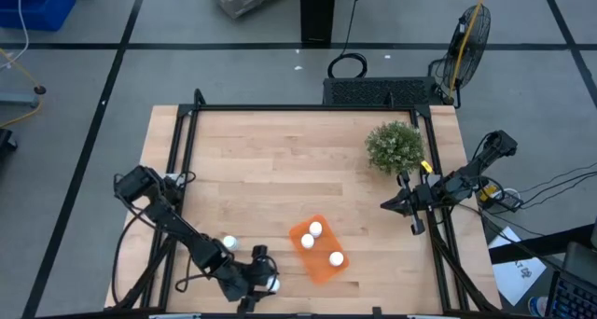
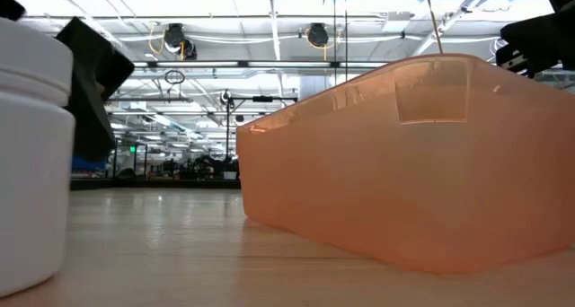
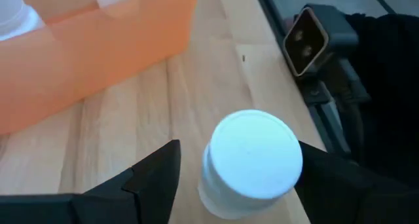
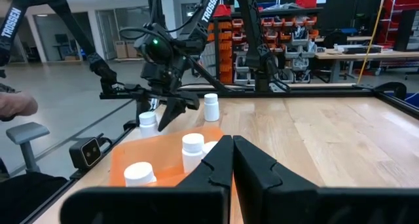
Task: Pick and place pill bottles into a basket
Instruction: Put the white pill bottle into the orange bin
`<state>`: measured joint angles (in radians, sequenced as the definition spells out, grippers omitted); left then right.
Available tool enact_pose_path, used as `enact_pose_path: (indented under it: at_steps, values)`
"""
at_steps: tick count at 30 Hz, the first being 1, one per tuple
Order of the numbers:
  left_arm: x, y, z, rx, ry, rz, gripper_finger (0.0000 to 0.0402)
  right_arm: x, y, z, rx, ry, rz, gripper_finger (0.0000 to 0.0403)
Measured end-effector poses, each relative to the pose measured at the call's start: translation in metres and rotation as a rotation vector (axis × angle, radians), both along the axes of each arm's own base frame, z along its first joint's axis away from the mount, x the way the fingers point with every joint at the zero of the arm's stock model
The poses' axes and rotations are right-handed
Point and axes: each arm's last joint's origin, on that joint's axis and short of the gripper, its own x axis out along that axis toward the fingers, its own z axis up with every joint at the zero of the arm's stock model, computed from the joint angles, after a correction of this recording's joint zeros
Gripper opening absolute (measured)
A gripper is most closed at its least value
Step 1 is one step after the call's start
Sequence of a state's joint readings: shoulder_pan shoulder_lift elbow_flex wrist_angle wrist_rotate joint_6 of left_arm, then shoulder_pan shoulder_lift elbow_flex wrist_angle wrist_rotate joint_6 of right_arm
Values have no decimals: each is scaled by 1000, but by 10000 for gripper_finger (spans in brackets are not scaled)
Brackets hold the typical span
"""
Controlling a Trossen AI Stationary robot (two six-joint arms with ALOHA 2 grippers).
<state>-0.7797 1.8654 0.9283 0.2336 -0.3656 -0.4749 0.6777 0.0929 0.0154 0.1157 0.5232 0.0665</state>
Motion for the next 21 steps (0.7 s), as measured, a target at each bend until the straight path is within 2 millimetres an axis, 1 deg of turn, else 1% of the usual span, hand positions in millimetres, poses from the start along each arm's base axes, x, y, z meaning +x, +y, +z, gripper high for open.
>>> enact_pose_path:
  at_steps: [5, 10, 16, 19, 21]
  values:
    - [3, 3, 0, -9, 6, 7, 229, 0, 0, 0, 0, 0, 0, 4]
    - [5, 1, 4, -8, -36, -16, 179, 0, 0, 0, 0, 0, 0, 4]
    - [8, 4, 6, 29, -67, -43, 179, 0, 0, 0, 0, 0, 0, 4]
    - [14, 9, 11, 36, -100, -40, 180, 0, 0, 0, 0, 0, 0, 4]
    - [18, 13, 14, 52, -130, -50, 190, 0, 0, 0, -1, 0, 0, 4]
